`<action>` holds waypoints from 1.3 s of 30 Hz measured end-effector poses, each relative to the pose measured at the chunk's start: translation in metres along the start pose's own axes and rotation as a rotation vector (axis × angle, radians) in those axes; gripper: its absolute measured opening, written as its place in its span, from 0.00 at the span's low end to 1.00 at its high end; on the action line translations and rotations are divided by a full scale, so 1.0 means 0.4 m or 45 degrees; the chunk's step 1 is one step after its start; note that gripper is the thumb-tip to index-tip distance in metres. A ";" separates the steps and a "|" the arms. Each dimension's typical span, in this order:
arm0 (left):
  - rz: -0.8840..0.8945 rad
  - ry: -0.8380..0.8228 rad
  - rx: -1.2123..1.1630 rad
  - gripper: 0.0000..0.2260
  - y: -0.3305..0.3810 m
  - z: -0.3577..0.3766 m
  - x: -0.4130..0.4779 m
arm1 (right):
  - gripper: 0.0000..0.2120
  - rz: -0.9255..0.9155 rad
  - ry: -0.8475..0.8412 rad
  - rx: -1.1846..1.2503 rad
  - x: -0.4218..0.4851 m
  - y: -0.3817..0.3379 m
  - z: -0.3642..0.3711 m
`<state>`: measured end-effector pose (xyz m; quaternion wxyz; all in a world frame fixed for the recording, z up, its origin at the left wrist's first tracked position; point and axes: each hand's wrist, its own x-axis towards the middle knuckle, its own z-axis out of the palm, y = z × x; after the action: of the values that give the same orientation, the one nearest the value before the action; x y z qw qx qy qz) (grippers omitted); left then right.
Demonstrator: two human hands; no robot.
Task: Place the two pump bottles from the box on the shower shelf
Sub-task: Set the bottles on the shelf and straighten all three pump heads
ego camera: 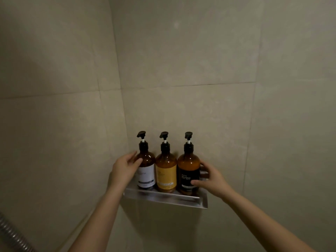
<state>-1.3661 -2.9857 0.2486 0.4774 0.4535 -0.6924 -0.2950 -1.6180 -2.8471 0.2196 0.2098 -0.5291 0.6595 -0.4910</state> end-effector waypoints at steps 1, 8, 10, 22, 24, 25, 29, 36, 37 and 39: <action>0.004 -0.014 -0.019 0.19 0.003 0.004 0.000 | 0.36 -0.009 -0.008 -0.002 0.000 0.000 -0.003; -0.003 -0.079 -0.051 0.18 0.003 -0.008 0.022 | 0.33 -0.070 -0.095 -0.054 0.010 -0.004 -0.020; -0.007 -0.074 -0.065 0.18 0.000 -0.006 0.020 | 0.33 -0.083 -0.122 -0.069 0.014 -0.008 -0.023; -0.017 -0.056 -0.065 0.19 -0.003 -0.012 0.005 | 0.31 -0.070 -0.135 -0.017 0.011 -0.012 -0.028; -0.013 -0.065 -0.054 0.19 -0.001 -0.013 0.004 | 0.31 -0.069 -0.115 -0.015 0.010 -0.009 -0.024; -0.009 -0.064 -0.055 0.19 -0.001 -0.013 0.005 | 0.32 -0.071 -0.105 -0.022 0.009 -0.008 -0.022; -0.015 -0.073 -0.086 0.19 0.001 -0.011 0.003 | 0.33 -0.058 -0.071 -0.018 0.011 -0.003 -0.018; -0.037 -0.089 -0.147 0.19 0.009 -0.006 -0.005 | 0.33 -0.026 -0.092 0.032 0.013 0.004 -0.015; -0.032 -0.086 -0.148 0.19 0.003 -0.003 -0.004 | 0.33 -0.030 -0.091 0.035 0.013 0.006 -0.014; -0.041 -0.089 -0.145 0.19 0.003 -0.003 -0.003 | 0.33 -0.026 -0.099 0.043 0.014 0.006 -0.016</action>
<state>-1.3654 -2.9842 0.2495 0.4731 0.4260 -0.6834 -0.3574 -1.6263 -2.8496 0.2216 0.2390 -0.5509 0.6370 -0.4834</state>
